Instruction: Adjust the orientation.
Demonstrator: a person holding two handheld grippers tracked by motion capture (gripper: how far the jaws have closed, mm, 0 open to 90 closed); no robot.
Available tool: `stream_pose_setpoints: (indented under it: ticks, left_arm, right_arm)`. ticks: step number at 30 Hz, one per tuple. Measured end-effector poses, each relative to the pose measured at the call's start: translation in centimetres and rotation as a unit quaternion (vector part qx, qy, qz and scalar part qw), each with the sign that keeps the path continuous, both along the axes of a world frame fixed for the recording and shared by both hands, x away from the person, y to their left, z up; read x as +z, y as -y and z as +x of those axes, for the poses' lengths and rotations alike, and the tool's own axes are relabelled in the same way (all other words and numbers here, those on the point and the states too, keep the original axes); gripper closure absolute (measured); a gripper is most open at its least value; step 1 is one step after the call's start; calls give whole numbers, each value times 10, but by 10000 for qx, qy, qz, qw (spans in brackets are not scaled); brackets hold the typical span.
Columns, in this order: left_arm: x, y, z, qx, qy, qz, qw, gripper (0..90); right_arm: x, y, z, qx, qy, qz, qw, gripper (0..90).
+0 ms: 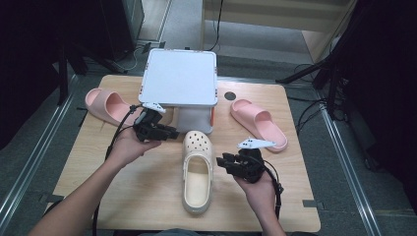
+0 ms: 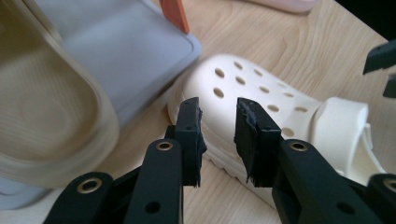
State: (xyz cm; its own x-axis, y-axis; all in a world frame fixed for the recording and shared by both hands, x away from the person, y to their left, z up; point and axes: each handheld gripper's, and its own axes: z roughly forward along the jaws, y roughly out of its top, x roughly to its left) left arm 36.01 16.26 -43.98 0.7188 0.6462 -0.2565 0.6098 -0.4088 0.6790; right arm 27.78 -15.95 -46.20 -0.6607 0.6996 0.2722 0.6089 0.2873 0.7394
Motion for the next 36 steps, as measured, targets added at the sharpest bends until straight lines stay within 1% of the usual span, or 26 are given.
stream_pose_setpoints:
  ticks: [1,2,3,5,6,8,9,10,11,12,14,16,17,18,19,20,21,24,25,26,27,30,31,32,33,36]
  left_arm:
    - [0,0,0,0,0,0,10000,703]
    - [6,-2,1,-7,-9,-42,10000,703]
    - [9,-3,1,-7,-1,-67,10000,703]
    - [17,-6,1,-23,43,-84,10000,702]
    - [24,-9,3,0,3,-128,9999,703]
    - [28,-11,3,-19,-20,-138,9999,705]
    - [35,-14,5,-33,18,-108,9999,712]
    - [35,-14,5,-33,18,-108,9999,715]
    - [41,-18,6,-24,65,-94,9999,720]
    - [41,-18,6,-24,65,-94,9999,723]
    - [48,-23,10,24,78,-212,9997,730]
    - [55,-29,16,82,130,-217,9996,740]
    - [55,-29,16,82,130,-217,9996,744]
    - [59,-32,18,114,192,-253,9994,744]
    - [61,-33,20,130,200,-289,9993,753]
    - [64,-35,22,144,212,-273,9993,754]
    - [70,-38,25,199,275,-236,9991,755]
    - [75,-44,30,258,276,-272,9989,756]
    - [76,-46,32,305,305,-208,9989,757]
    - [76,-46,32,305,305,-208,9989,758]
    - [79,-52,35,336,295,-297,9986,759]
    - [80,-58,39,425,280,-318,9982,759]
    - [79,-62,43,483,299,-288,9980,760]
    - [79,-62,43,483,299,-288,9980,760]
    - [76,-66,47,546,291,-289,9977,760]
    - [72,-71,50,617,303,-291,9972,761]
  right_arm:
    - [0,0,0,0,0,0,10000,649]
    - [2,-1,-6,20,1,20,10000,617]
    - [2,-1,-6,20,1,20,10000,617]
    - [3,-3,-10,19,-13,19,10000,577]
    - [3,-4,-14,18,-44,40,10000,536]
    - [3,-5,-16,38,-77,60,9999,532]
    - [1,-8,-18,49,-119,51,9999,518]
    - [1,-8,-18,49,-119,51,9999,518]
    - [-1,-11,-20,37,-145,30,9999,506]
    - [-1,-11,-20,37,-145,30,9999,506]
    - [-3,-13,-22,10,-182,2,9998,491]
    - [-7,-17,-23,4,-212,-47,9998,462]
    - [-7,-17,-23,4,-212,-47,9998,462]
    - [-8,-19,-23,-6,-222,-68,9997,450]
    - [-10,-20,-23,-19,-263,-92,9996,442]
    - [-13,-22,-23,-48,-322,-90,9994,424]
    - [-15,-23,-23,-53,-350,-82,9993,422]
    - [-20,-27,-23,-53,-467,-104,9988,414]
    - [-21,-29,-22,-40,-466,-116,9988,414]
    - [-21,-29,-22,-40,-466,-116,9988,414]
    - [-25,-32,-22,-37,-466,-175,9988,416]
    - [-27,-34,-21,-52,-449,-207,9988,416]
    - [-30,-36,-19,-65,-497,-205,9985,418]
    - [-30,-36,-19,-65,-497,-205,9985,418]
    - [-33,-38,-17,-68,-520,-250,9983,418]
    - [-36,-42,-16,-96,-558,-284,9980,418]
